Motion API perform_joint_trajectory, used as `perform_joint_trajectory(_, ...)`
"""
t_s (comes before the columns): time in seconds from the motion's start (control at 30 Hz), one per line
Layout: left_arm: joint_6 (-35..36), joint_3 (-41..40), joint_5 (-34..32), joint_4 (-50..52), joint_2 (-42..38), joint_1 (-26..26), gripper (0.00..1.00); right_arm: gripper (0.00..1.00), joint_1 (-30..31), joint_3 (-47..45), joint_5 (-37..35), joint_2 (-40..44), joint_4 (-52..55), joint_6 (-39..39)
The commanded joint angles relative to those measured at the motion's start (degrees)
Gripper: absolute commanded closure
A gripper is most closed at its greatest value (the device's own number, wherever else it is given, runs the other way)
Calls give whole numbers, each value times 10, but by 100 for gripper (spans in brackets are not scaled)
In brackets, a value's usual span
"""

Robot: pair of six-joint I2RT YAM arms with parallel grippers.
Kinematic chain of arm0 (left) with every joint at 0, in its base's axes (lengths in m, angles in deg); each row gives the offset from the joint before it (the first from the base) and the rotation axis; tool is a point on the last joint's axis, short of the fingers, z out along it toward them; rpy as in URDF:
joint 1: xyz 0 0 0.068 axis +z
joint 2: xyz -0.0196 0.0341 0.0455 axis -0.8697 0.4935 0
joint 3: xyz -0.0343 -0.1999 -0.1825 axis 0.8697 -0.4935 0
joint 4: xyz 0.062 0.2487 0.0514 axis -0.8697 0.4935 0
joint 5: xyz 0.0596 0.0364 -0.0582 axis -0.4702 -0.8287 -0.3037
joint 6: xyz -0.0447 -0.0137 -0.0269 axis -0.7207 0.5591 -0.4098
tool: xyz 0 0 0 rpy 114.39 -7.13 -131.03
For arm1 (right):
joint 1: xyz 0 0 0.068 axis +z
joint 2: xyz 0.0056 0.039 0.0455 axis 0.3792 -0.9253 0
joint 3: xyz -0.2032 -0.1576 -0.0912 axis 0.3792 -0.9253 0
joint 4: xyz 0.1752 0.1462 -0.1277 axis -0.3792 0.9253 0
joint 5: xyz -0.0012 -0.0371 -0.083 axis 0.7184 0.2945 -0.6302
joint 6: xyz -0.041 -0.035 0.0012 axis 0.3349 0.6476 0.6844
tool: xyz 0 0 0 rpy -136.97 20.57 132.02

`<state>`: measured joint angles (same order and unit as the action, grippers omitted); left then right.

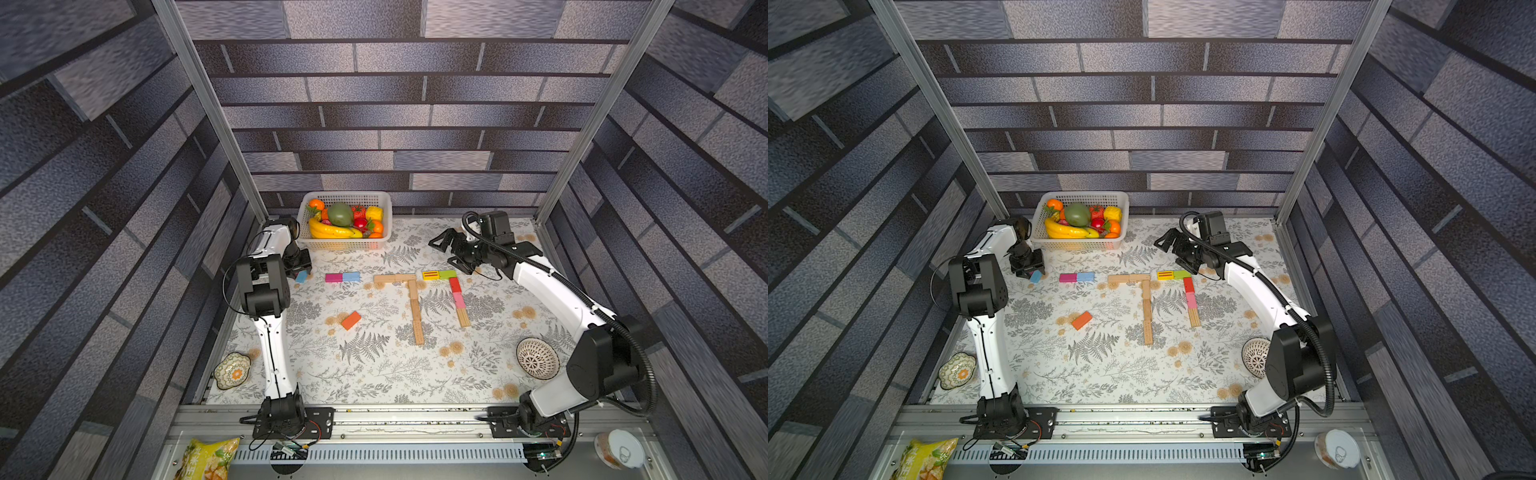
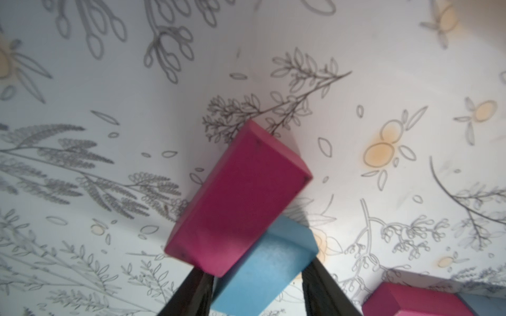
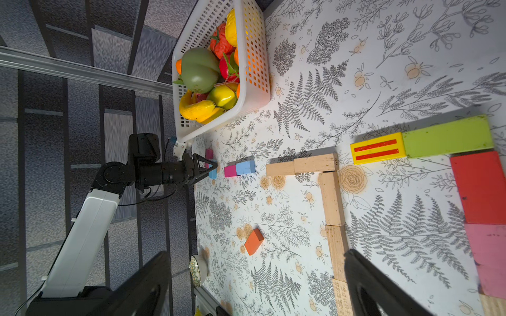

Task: Assemble the number 7 with building blocks
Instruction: Pick up the building block from the center of the board.

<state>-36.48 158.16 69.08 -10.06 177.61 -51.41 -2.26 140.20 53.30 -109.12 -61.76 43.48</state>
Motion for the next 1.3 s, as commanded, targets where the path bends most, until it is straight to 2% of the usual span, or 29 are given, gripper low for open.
perform_joint_trajectory(0.0, 11, -21, 8, -2, 0, -5, 54, 0, 2, 8, -12, -5, -7, -8)
perform_joint_trajectory(0.17, 9, -41, 17, -12, -8, -5, 72, 0, 2, 8, -19, -2, -8, -10)
perform_joint_trajectory(0.3, 6, -53, 24, -15, -22, -7, 81, 0, 2, 11, -23, -1, -8, -11)
perform_joint_trajectory(0.57, -6, -102, 27, -11, -112, -8, 82, 0, 2, 14, -25, 0, -16, -9)
perform_joint_trajectory(0.83, -21, -183, 42, 8, -256, -4, 82, 0, 3, 12, -46, 23, 2, 20)
perform_joint_trajectory(0.97, -40, -228, 49, 29, -336, -17, 82, 0, 2, -8, -51, 42, -7, 21)
perform_joint_trajectory(1.1, -78, -303, 47, 36, -425, -66, 81, 0, 2, -26, -52, 59, -18, 16)
perform_joint_trajectory(1.27, -168, -399, 47, 3, -487, -181, 80, 0, 2, -34, -47, 68, -17, 16)
